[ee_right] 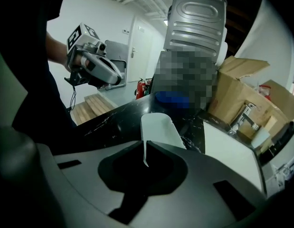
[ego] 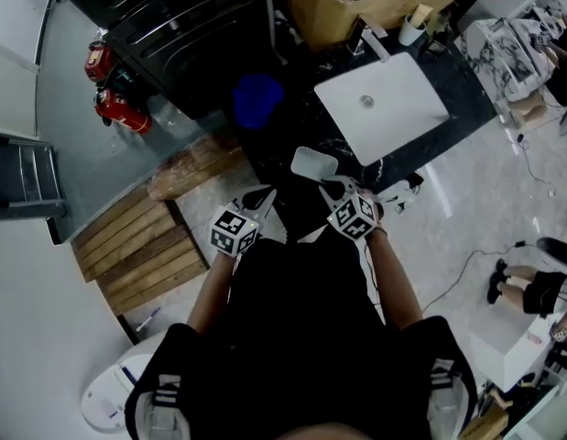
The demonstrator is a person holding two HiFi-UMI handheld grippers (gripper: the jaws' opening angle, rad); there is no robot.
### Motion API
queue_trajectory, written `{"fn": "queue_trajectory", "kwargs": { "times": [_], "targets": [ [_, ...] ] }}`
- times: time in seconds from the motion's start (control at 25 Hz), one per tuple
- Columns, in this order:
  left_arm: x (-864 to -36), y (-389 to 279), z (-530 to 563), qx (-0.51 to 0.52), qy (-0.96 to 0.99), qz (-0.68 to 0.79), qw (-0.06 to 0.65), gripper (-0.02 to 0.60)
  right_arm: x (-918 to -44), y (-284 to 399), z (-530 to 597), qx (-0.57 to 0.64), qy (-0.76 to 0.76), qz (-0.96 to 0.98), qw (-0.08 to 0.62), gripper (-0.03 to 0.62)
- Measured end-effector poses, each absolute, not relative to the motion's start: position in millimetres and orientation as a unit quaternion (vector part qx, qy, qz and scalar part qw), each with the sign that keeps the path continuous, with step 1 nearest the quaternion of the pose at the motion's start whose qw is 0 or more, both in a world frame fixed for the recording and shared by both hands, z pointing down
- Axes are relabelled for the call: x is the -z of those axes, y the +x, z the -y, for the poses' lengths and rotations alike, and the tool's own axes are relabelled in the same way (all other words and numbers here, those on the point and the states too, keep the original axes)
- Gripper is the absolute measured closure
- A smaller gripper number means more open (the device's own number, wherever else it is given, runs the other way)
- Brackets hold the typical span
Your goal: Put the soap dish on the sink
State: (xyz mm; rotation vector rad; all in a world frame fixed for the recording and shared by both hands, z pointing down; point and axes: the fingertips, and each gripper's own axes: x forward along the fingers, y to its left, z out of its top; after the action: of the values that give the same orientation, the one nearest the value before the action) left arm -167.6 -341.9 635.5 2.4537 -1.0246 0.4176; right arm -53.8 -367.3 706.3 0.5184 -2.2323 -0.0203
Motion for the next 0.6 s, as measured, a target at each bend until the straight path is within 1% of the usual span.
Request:
{"fn": "queue_trajectory", "kwargs": {
  "times": [0.24,0.6],
  "targets": [
    [-634.4,-164.4,343.3,-0.153,0.895,0.359,0.217,0.581,-697.3,-37.8,361.8,-0.05,0.264,0.89,0.368,0.592],
    [-631.7,-146.6,358.8,-0.154,0.906,0.332,0.209,0.581,-689.4,-16.5,367.6,-0.078,0.305,0.883,0.347,0.597]
  ]
}}
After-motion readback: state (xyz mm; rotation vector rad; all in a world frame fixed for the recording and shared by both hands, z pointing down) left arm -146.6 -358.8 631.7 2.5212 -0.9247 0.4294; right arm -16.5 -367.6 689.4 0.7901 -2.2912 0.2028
